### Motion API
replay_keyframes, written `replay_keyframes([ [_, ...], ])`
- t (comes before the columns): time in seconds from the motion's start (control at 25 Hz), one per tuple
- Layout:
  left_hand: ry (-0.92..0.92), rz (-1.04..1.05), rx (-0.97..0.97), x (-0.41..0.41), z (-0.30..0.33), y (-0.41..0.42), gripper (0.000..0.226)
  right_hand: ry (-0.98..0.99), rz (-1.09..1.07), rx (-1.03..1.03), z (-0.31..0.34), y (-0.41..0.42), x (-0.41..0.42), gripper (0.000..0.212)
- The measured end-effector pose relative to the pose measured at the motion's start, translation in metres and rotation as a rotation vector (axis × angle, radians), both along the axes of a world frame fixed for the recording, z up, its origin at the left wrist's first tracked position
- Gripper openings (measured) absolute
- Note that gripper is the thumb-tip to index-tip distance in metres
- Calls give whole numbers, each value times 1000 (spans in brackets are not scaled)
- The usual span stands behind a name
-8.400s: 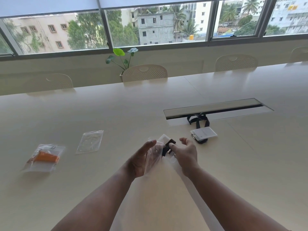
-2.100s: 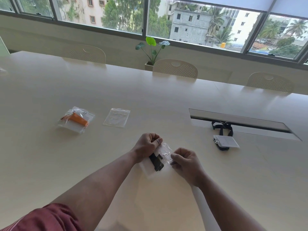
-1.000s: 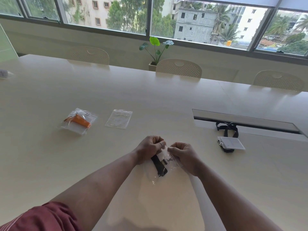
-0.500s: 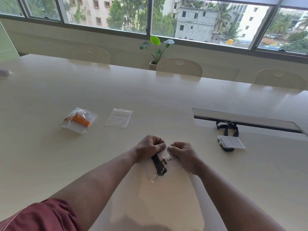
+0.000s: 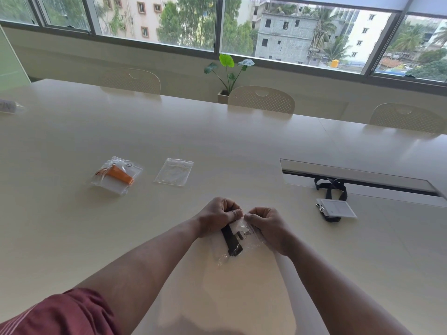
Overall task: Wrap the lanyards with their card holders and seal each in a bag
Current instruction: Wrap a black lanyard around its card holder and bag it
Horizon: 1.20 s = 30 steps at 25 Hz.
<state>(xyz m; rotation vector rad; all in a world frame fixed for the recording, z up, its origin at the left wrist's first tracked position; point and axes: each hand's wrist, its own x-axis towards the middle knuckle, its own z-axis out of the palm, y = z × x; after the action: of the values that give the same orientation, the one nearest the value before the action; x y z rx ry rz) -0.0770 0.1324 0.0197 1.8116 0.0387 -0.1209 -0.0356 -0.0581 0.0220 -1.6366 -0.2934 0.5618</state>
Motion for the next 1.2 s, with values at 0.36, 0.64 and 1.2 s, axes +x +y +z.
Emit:
replay_keyframes([
  [0.36, -1, 5, 31, -1, 3, -2, 16, 14, 27, 38, -4, 0, 3, 16],
  [0.64, 2, -10, 38, -2, 6, -2, 16, 39, 48, 60, -6, 0, 5, 20],
  [1.2, 36, -9, -48, -6, 12, -8, 15, 10, 43, 50, -2, 0, 0, 15],
])
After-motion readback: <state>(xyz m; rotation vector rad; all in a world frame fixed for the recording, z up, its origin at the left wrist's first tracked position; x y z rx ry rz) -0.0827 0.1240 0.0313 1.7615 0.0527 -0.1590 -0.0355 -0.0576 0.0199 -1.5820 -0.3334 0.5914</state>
